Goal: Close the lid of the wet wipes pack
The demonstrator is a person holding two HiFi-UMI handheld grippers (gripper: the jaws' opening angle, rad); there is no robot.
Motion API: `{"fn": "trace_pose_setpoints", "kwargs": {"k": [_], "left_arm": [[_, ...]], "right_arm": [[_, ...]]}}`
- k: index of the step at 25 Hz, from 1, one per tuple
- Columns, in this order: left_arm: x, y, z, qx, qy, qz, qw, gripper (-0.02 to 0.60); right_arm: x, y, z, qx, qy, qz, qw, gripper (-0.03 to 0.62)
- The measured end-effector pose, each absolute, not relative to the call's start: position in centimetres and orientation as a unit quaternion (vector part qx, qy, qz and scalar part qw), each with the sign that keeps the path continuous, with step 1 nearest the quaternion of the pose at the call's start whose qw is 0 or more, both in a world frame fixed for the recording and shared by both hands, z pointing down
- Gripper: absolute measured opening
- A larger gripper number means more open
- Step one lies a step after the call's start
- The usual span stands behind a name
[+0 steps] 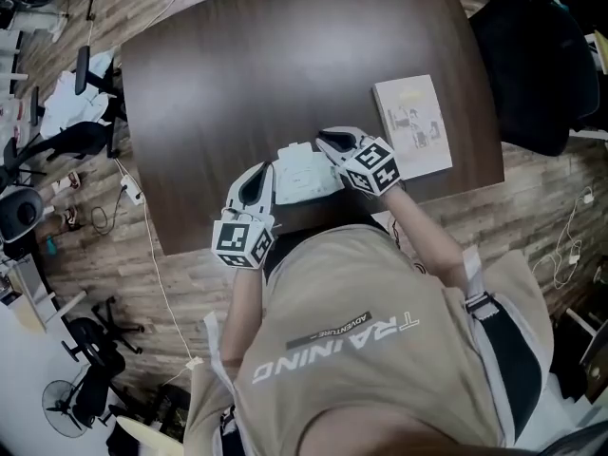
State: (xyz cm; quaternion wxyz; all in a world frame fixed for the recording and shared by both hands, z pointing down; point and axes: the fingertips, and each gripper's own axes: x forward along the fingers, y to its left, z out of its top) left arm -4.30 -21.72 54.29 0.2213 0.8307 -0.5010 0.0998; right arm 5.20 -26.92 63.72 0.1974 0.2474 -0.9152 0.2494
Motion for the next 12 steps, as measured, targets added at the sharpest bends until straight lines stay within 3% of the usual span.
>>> {"fn": "trace_pose_setpoints", "kwargs": {"k": [9, 12], "left_arm": [[-6.4, -21.3, 55.5, 0.815, -0.517, 0.085, 0.250, 0.005], [-6.4, -21.0, 55.3, 0.814, -0.518, 0.079, 0.251, 0.005]], "right_arm": [[2.3, -27.2, 68.5, 0.191, -0.889, 0.321, 0.264, 0.020], [1.5, -26.5, 69.9, 0.165, -0.881, 0.327, 0.298, 0.118]]}}
